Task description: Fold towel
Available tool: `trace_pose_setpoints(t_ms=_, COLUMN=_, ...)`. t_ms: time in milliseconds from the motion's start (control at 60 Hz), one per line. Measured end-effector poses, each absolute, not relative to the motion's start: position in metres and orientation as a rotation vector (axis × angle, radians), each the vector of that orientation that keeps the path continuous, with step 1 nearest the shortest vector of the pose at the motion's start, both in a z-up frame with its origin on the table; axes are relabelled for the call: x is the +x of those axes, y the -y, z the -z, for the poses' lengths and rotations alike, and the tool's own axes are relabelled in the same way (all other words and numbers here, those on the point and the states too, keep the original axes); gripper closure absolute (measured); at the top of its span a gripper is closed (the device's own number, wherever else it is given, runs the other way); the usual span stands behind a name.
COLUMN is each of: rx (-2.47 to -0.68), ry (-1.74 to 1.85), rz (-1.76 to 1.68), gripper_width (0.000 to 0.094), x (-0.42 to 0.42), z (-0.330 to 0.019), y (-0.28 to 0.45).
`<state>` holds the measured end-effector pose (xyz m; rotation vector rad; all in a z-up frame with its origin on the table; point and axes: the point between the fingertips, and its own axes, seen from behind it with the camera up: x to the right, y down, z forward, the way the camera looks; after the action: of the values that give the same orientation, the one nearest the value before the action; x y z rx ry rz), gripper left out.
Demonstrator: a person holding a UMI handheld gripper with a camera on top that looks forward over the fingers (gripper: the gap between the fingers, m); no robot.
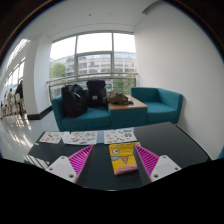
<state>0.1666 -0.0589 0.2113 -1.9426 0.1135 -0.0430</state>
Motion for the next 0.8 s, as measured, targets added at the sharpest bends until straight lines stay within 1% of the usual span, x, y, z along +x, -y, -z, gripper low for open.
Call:
trace_pose_setpoints(t_ms=117, rx=-1.957, ry=-0.058, rz=0.01, gripper_width=0.0144, x=0.117, z=-0.203, y=0.092)
trace_pose_setpoints(t_ms=167, rx=-1.971, ry=-0.031, rz=0.0, gripper_width=0.0133, x=0.098, z=-0.195, y=0.105)
trace_pose_setpoints(t_ms=183, rx=-1.969, ry=-0.024, rz=-0.002, gripper_width=0.0132, x=0.092, z=-0.188, y=0.108)
trace_pose_setpoints(t_ms=350, rx=-1.974, ry=0.053, rz=-0.042, gripper_width=0.0127, x=0.043, z=-0.188, y=0.141)
trace_pose_setpoints(t_ms=450, rx=-1.958, ry=0.101, rz=-0.052, gripper_width=0.0131, x=0.022, z=-0.194, y=0.155)
trace_pose_setpoints(t_ms=567, rx=-1.959, ry=0.119, rz=-0.092, gripper_width=0.0132, x=0.005, z=-0.198, y=0.164)
trace_pose_setpoints(t_ms=667, rx=-1.942, ry=0.123, rz=-0.08, gripper_width=0.0132, x=0.004, z=-0.205, y=0.168)
trace_pose_setpoints(t_ms=800, rx=-1.937, ry=0.111, rz=-0.078, gripper_width=0.0129, x=0.005, z=-0.206, y=0.17)
